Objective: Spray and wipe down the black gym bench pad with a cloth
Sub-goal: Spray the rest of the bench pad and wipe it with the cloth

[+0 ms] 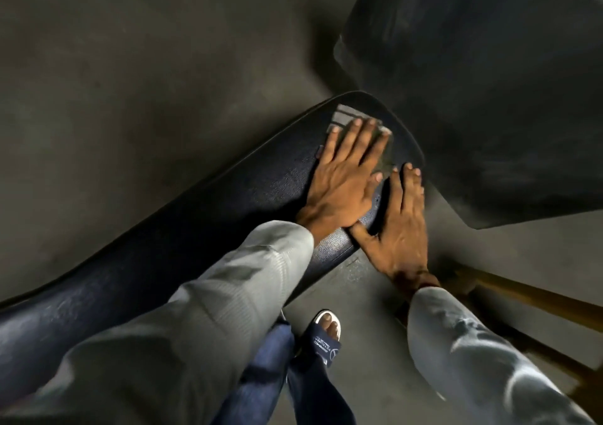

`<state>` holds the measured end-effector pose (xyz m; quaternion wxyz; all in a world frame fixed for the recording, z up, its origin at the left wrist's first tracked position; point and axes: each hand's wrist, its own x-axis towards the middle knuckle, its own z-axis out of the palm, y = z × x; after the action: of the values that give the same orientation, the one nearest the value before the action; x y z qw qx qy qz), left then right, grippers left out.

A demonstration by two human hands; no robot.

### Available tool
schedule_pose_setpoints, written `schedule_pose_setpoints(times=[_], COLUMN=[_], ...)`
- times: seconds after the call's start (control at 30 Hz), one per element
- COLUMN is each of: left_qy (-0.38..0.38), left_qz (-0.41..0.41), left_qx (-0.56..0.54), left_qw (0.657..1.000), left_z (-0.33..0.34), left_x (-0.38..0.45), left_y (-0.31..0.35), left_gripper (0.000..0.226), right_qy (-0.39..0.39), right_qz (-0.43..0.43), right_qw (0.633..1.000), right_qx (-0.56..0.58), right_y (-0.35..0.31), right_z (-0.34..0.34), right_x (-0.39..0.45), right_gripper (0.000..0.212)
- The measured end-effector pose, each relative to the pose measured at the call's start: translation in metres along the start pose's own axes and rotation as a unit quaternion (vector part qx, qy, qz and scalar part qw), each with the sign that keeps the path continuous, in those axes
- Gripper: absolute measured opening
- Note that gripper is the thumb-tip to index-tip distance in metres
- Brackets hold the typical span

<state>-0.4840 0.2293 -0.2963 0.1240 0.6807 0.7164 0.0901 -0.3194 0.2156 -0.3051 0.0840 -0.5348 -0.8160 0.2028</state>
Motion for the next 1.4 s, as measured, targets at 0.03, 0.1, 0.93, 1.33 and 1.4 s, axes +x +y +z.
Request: schedule_pose_setpoints(times=[0.03, 0.1, 0.93, 1.33, 1.4], left_qy=[-0.002, -0.005, 0.083, 0.078, 0.078], left_qz=[0.049, 0.079, -0.071, -0.071, -0.064], left_qx=[-0.002, -0.008, -0.014, -0.035, -0.043], left_qw=[0.999, 0.997, 0.994, 0.994, 0.994], left_z=[0.002, 0.002, 0.0, -0.004, -0.004], left_x=[0.0, 0.001, -0.043, -0.045, -0.045], left_y=[-0.008, -0.021, -0.074, -0.074, -0.075], left_gripper=[0.072, 0.072, 0.059, 0.059, 0.059], right_qy=[0.0, 0.004, -0.006, 0.034, 0.01], right_qz=[0.002, 0.02, -0.096, 0.071, -0.02], right_qw=[1.0, 0.998, 0.99, 0.992, 0.994], right_qx=[0.012, 0.058, -0.103, -0.102, -0.106], right_y=[-0.001, -0.003, -0.088, -0.089, -0.081], right_z=[-0.001, -0.008, 0.012, 0.015, 0.012], right_x=[0.001, 0.002, 0.055, 0.007, 0.03], right_gripper=[0.118, 0.109, 0.063, 0.063, 0.062])
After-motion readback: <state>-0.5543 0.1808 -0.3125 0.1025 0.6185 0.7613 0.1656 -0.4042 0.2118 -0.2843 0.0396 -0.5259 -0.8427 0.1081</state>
